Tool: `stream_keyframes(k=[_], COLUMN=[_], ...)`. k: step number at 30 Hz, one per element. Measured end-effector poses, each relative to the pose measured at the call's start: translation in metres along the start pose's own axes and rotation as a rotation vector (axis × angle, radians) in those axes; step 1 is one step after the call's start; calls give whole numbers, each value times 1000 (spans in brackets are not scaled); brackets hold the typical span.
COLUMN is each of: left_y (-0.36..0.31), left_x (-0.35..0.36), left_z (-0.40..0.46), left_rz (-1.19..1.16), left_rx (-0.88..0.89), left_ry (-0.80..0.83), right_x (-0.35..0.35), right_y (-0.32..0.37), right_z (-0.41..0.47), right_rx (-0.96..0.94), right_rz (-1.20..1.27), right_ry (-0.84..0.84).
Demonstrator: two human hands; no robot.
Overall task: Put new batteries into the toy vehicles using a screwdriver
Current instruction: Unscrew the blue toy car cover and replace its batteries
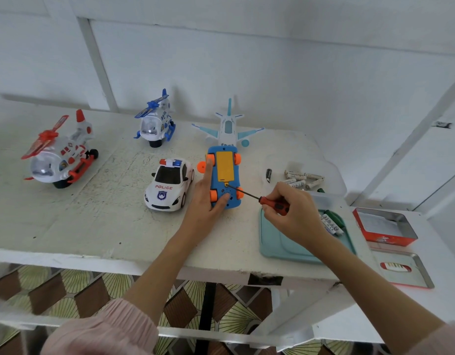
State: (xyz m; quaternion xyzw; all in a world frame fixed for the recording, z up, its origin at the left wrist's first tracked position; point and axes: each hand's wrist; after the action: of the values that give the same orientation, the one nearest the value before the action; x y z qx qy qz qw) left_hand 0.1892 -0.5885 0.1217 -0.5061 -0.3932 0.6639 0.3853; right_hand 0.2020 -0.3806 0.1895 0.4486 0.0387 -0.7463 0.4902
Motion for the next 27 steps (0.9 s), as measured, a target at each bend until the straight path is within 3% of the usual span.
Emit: stream_keyframes(k=[5, 11, 17, 21, 25, 27], left_y=[-1, 0, 2, 2, 0, 1], left_x=[0, 2, 4, 4, 5, 5], left_z=[-1, -2, 0, -1, -2, -2], left_rz=[17, 211, 213, 214, 219, 220], left_rx=[51, 133, 153, 129, 148, 139], left_ry=[2, -83, -87, -70, -90, -96], right_x=[-3, -11, -21, -26, -28, -28], right_y=[3, 5, 9, 15, 20, 18], right_z=[2, 9, 15, 22, 30, 32], right_rx=[21, 289, 156, 15, 181, 138], right_rz=[17, 101, 103, 7, -13, -80], right_ry=[33, 125, 37, 93, 230, 252])
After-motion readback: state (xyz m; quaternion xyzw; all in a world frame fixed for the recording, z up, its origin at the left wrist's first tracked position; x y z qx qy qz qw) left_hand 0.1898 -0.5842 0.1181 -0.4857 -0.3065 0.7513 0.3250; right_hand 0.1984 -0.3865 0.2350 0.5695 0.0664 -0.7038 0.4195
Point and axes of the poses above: each hand's wrist, its own z-axis towards the middle knuckle, its own x-axis out of the palm, y = z × x, and after that the axes turned 15 degrees about -x, right-handed
